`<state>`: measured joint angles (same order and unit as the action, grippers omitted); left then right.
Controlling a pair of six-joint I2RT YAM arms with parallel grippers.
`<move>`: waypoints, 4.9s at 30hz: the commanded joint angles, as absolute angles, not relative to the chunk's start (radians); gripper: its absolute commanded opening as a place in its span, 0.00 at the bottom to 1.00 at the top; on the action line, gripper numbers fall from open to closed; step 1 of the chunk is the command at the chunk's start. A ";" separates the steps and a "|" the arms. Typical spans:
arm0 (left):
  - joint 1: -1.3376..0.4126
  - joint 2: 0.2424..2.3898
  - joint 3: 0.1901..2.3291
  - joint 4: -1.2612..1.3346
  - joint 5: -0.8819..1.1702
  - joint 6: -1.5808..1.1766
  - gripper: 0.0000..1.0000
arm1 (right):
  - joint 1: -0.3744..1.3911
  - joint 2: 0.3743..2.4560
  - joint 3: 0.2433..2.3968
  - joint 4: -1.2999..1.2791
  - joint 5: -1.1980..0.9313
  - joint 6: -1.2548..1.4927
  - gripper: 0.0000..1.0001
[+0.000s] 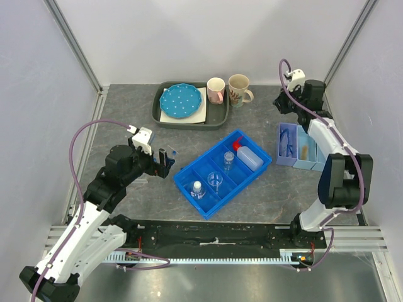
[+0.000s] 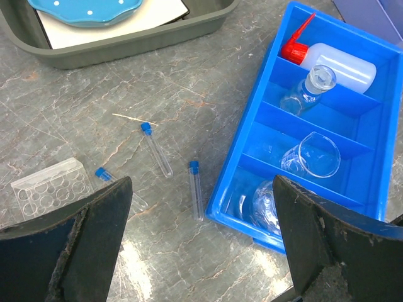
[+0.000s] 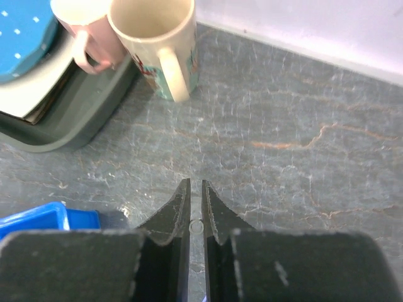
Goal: Organize the chemistry lab equipment
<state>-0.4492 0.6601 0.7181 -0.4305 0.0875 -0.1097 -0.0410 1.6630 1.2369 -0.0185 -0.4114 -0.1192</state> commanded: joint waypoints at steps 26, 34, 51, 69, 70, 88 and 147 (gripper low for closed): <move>-0.448 0.663 0.718 -0.379 0.089 -0.081 0.98 | -0.506 1.371 1.410 -0.670 -0.399 -0.612 0.08; -0.448 0.692 0.718 -0.379 0.089 -0.081 0.98 | -0.584 1.413 1.270 -0.626 -0.488 -0.630 0.10; -0.448 0.693 0.718 -0.379 0.087 -0.081 0.98 | -0.597 1.512 1.238 -0.577 -0.565 -0.581 0.13; -0.448 0.693 0.716 -0.379 0.089 -0.081 0.98 | -0.597 1.505 1.316 -0.592 -0.592 -0.551 0.48; -0.448 0.692 0.718 -0.379 0.089 -0.081 0.98 | -0.597 1.503 1.321 -0.594 -0.595 -0.546 0.48; -0.449 0.690 0.716 -0.377 0.097 -0.084 0.98 | -0.597 1.324 1.352 -0.612 -0.756 -0.433 0.59; -0.448 0.669 0.712 -0.374 0.086 -0.075 0.98 | -0.515 1.782 1.643 -0.917 -0.580 -0.692 0.21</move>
<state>-0.4492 0.6827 0.7128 -0.4160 0.0803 -0.1097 -0.5377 1.7679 1.5948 -0.9615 -0.5892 -0.7483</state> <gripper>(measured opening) 0.985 0.208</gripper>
